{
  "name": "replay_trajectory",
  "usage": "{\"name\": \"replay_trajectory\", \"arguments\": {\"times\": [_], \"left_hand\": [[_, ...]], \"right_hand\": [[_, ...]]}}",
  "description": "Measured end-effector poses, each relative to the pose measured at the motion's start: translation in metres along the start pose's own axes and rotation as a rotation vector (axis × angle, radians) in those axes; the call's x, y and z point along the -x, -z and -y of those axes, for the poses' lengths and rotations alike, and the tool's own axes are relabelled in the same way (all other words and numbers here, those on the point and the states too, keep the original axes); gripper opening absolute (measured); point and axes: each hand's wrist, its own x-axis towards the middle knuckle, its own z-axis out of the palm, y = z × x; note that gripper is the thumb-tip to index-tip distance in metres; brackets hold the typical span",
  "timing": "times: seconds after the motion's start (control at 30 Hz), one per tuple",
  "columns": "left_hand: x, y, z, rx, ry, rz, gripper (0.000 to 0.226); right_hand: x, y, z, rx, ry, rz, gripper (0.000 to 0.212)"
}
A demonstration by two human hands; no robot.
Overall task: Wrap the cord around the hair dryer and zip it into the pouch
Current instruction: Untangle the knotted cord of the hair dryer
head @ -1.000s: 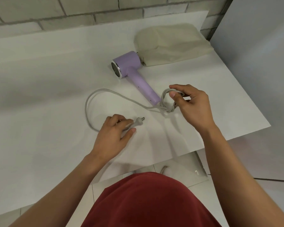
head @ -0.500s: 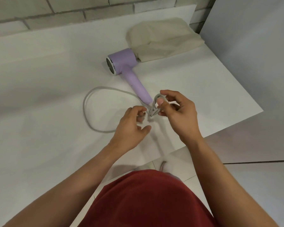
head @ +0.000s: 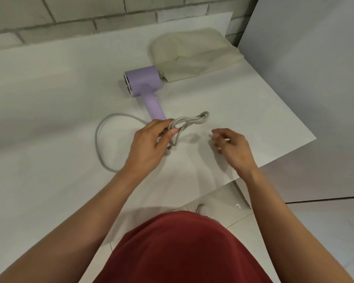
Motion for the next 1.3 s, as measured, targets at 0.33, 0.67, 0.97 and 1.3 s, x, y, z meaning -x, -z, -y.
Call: {"name": "replay_trajectory", "arguments": {"times": [0.33, 0.67, 0.97, 1.3], "left_hand": [[-0.047, 0.045, -0.017, -0.010, -0.064, 0.287, 0.035], [-0.056, 0.048, -0.022, 0.421, 0.249, 0.345, 0.026], [-0.034, 0.057, 0.015, 0.048, 0.026, 0.192, 0.044], [-0.007, 0.048, 0.038, 0.058, 0.185, 0.132, 0.036]], "right_hand": [[0.017, -0.008, 0.071, 0.268, 0.772, -0.001, 0.070], [-0.004, -0.018, 0.077, -0.078, 0.540, 0.044, 0.022], [-0.006, -0.013, 0.073, -0.322, 0.361, 0.042, 0.017], [-0.010, -0.010, 0.073, -0.418, 0.329, 0.025, 0.020]]}}
